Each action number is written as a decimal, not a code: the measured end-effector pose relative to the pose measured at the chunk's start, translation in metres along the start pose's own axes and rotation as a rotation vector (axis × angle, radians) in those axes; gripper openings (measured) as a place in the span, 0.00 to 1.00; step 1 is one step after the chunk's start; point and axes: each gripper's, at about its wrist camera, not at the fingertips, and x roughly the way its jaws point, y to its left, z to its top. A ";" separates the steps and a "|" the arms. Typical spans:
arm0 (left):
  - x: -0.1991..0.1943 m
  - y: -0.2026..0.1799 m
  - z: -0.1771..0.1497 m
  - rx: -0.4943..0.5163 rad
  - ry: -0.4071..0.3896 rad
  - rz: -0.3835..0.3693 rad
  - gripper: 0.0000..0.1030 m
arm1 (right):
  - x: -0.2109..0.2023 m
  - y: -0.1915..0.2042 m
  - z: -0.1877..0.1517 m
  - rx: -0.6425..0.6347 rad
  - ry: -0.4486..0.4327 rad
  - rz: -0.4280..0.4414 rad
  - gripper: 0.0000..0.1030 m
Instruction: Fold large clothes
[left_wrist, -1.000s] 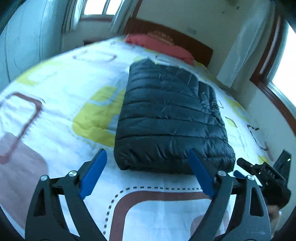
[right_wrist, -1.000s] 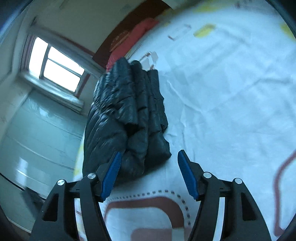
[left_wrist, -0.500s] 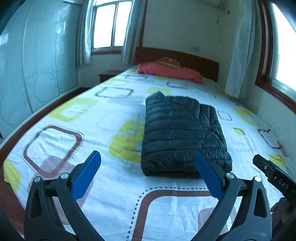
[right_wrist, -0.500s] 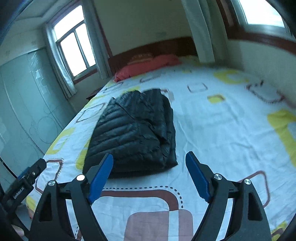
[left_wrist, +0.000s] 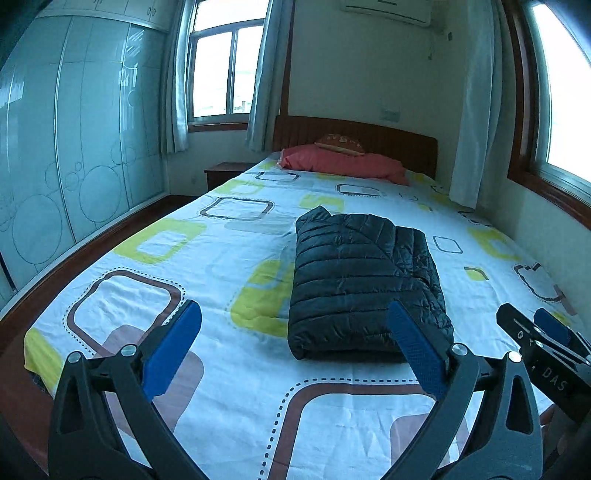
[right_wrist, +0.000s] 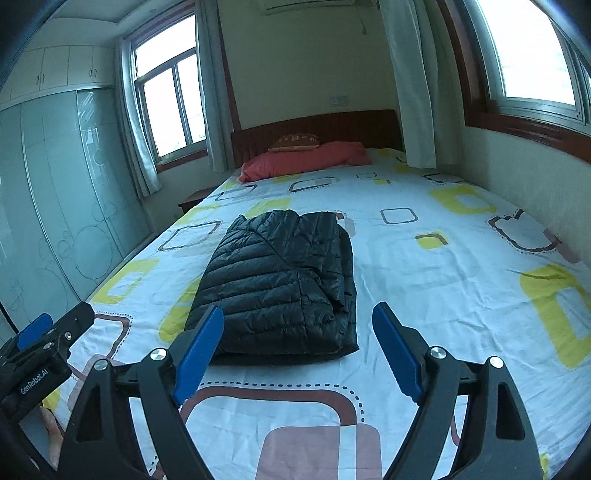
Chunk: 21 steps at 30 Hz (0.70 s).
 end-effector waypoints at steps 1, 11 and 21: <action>0.000 0.000 0.000 -0.001 0.002 0.000 0.98 | 0.000 0.000 -0.001 0.001 0.000 0.000 0.79; 0.004 -0.002 -0.006 0.000 0.021 0.000 0.98 | 0.001 0.003 -0.005 -0.015 -0.001 -0.007 0.79; 0.008 -0.003 -0.010 -0.007 0.037 0.006 0.98 | 0.001 0.005 -0.007 -0.021 -0.005 -0.006 0.79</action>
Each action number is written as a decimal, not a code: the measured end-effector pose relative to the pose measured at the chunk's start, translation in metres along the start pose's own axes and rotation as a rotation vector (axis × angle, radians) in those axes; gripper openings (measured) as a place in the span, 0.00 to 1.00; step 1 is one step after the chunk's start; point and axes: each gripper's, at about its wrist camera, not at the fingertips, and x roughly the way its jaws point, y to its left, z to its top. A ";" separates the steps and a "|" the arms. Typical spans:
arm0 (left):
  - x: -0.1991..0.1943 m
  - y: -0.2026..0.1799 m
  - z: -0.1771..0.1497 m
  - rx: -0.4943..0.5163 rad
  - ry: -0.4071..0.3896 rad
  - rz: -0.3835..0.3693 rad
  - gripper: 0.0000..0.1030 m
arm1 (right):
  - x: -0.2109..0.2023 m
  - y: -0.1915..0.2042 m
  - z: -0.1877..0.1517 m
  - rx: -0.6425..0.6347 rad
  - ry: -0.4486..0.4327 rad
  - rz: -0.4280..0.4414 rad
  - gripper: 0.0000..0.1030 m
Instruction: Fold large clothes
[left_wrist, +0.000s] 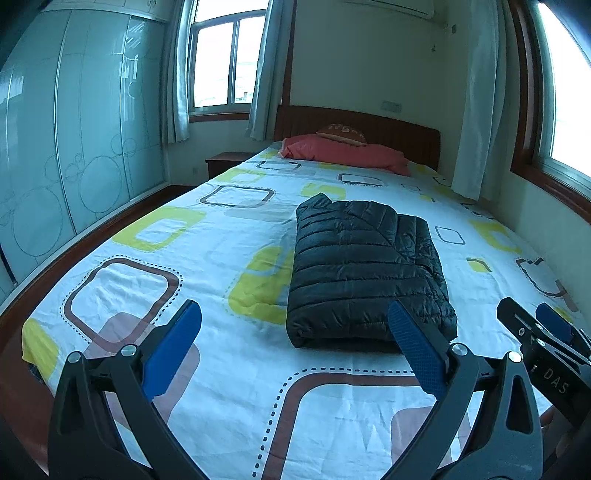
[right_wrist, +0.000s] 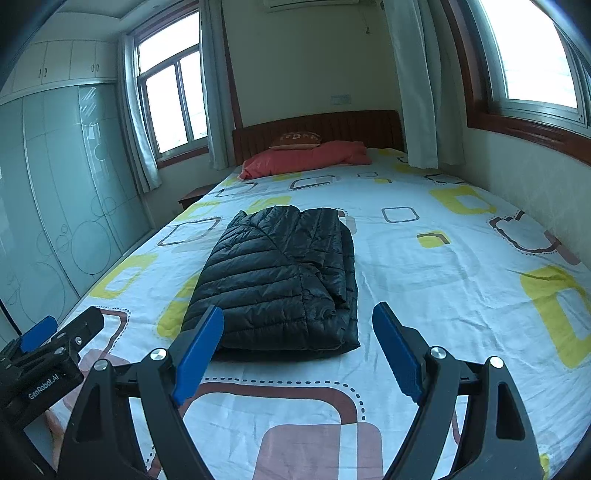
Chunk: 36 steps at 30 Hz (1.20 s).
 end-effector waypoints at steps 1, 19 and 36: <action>0.001 0.000 0.000 -0.002 0.002 -0.001 0.98 | 0.000 0.000 0.000 0.000 0.000 0.000 0.79; 0.003 -0.001 -0.003 -0.002 0.007 0.002 0.98 | 0.002 0.002 -0.002 -0.012 0.002 -0.001 0.79; 0.003 -0.004 -0.001 0.021 -0.002 0.001 0.98 | 0.002 0.002 -0.002 -0.016 0.002 -0.002 0.79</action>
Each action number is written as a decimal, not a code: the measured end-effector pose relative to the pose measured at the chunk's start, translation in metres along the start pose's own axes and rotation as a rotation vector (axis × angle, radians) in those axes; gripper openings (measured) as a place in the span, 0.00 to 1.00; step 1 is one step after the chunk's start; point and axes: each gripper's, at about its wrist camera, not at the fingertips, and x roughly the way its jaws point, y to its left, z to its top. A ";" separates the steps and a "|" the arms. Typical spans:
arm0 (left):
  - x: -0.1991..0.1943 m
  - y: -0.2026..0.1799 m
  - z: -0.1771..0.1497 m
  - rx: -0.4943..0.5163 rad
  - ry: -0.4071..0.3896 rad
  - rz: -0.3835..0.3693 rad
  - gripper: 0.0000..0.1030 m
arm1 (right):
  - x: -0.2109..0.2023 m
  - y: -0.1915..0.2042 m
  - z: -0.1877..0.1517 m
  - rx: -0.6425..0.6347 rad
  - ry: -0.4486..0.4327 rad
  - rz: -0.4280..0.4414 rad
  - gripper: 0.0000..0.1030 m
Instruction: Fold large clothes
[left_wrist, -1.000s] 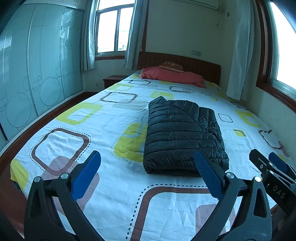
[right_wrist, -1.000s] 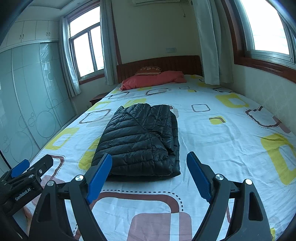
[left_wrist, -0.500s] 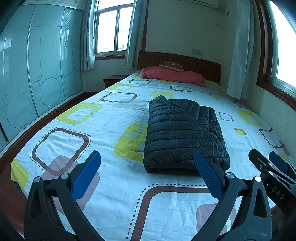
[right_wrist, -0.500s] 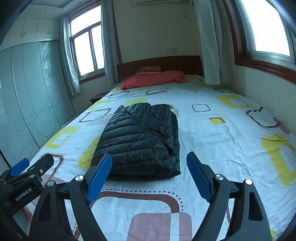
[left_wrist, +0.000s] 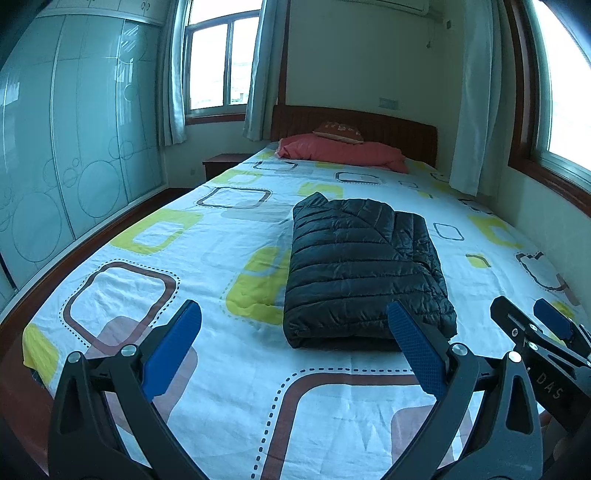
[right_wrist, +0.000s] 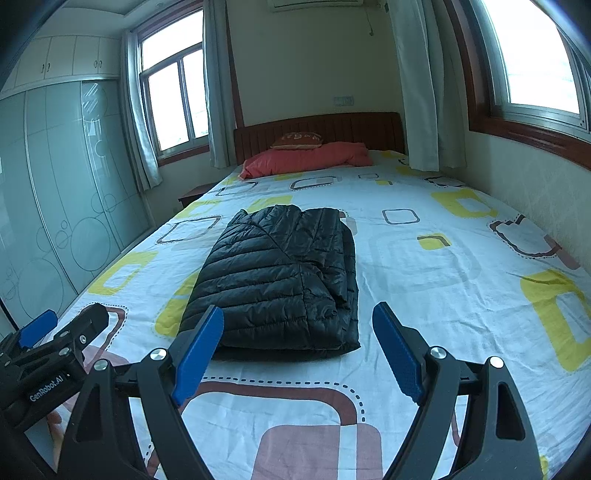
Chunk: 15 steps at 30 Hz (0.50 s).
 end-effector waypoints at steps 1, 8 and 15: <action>0.000 0.000 0.000 0.000 -0.002 0.003 0.98 | 0.000 0.000 0.000 0.000 0.001 0.000 0.79; 0.001 0.001 0.002 -0.005 -0.016 -0.003 0.98 | 0.002 -0.001 0.000 -0.003 0.006 0.001 0.79; 0.003 0.001 0.001 -0.010 -0.009 -0.007 0.98 | 0.004 0.000 -0.001 -0.004 0.011 0.000 0.79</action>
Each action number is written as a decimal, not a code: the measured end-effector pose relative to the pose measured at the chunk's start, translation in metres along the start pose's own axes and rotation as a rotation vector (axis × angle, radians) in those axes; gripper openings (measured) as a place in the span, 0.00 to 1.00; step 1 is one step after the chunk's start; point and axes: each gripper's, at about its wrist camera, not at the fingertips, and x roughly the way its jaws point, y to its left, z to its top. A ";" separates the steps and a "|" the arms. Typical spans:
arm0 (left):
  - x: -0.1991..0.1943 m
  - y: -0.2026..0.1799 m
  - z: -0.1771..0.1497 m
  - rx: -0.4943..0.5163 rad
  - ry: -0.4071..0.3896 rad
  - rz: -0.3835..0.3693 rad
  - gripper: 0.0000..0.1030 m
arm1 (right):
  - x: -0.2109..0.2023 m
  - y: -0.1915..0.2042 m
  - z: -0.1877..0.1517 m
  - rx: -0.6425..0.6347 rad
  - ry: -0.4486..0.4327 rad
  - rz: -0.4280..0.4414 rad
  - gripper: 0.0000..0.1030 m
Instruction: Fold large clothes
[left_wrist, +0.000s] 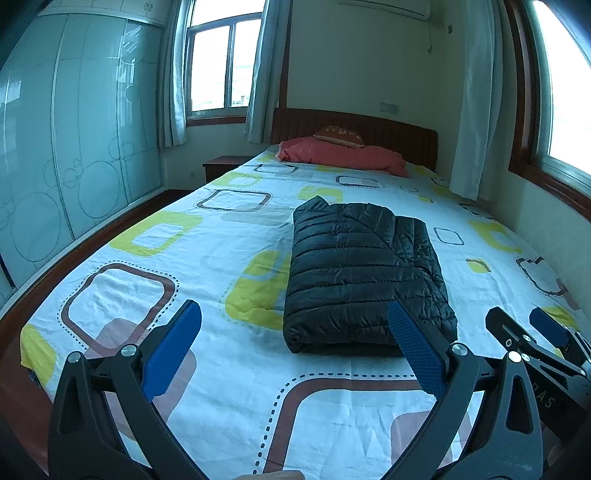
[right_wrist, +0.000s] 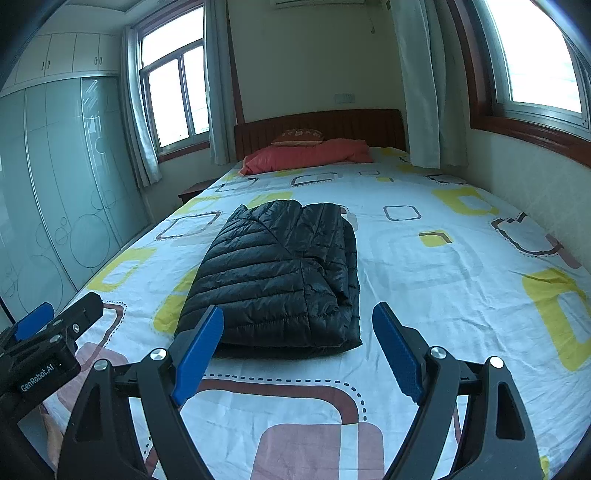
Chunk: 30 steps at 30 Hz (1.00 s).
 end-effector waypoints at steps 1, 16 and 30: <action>0.001 0.001 0.000 -0.003 0.004 0.000 0.98 | 0.000 0.000 0.000 0.000 0.001 0.000 0.79; 0.015 0.003 -0.002 -0.017 0.021 -0.003 0.98 | 0.013 -0.002 -0.005 -0.004 0.031 0.002 0.79; 0.083 0.031 -0.011 -0.006 0.130 0.073 0.98 | 0.048 -0.048 -0.008 0.045 0.082 -0.055 0.79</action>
